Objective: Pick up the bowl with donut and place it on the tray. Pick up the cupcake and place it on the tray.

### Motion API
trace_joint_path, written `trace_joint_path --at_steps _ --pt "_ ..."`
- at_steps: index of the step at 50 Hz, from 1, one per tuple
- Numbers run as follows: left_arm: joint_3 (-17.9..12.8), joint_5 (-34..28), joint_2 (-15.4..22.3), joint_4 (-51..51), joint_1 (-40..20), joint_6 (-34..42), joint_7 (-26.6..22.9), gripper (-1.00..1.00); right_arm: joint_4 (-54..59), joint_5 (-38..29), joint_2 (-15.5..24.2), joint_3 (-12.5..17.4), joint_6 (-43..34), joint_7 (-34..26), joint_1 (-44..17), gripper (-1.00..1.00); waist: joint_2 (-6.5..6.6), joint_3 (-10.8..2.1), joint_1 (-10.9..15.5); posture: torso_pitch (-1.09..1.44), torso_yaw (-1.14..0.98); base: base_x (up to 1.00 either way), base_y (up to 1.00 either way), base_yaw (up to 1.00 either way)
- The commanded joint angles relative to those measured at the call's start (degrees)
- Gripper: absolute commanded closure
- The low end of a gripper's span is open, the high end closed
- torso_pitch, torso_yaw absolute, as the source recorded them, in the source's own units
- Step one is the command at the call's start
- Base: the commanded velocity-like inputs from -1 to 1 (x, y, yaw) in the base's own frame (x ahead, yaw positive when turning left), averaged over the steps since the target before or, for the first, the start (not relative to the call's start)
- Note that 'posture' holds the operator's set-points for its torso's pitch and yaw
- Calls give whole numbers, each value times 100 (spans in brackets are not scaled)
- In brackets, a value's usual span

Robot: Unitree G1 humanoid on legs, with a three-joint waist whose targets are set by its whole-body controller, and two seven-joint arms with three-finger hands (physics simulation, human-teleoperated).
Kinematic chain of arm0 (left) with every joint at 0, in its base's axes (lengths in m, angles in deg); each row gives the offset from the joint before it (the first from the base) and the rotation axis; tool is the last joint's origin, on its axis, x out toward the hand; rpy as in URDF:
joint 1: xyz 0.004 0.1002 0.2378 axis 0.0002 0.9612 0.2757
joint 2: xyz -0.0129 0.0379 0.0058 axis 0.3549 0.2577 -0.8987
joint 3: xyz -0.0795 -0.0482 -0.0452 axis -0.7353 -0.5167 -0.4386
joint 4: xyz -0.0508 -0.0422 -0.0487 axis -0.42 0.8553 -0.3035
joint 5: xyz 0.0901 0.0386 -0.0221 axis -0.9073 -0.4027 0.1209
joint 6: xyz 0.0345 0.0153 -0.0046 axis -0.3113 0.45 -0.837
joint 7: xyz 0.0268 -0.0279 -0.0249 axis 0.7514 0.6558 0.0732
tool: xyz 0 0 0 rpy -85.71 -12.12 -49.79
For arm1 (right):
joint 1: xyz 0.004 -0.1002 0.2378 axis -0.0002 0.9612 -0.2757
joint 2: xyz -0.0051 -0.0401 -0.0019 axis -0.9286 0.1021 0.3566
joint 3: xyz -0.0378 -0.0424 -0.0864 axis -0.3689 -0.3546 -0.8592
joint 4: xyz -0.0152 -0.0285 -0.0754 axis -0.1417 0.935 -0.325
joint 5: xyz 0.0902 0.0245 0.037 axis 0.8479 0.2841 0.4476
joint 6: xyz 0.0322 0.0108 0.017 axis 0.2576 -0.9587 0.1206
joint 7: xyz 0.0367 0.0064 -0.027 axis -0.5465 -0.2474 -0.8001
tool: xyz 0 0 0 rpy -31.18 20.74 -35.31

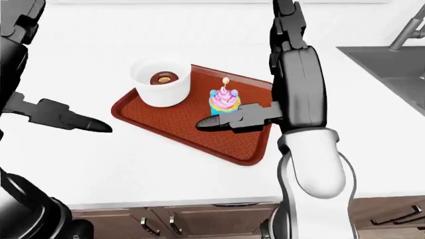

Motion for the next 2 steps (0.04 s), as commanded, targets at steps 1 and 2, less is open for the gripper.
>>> trace_joint_path --at_steps 1,2 --pt "-170 98 212 -261 -258 382 111 -100 -83 -121 63 215 175 -158 9 -100 24 -126 -10 0 0 0 0 0" --pt "-250 155 300 -370 -327 584 135 -100 -89 -212 57 344 217 -334 2 -100 27 -121 -10 0 0 0 0 0"
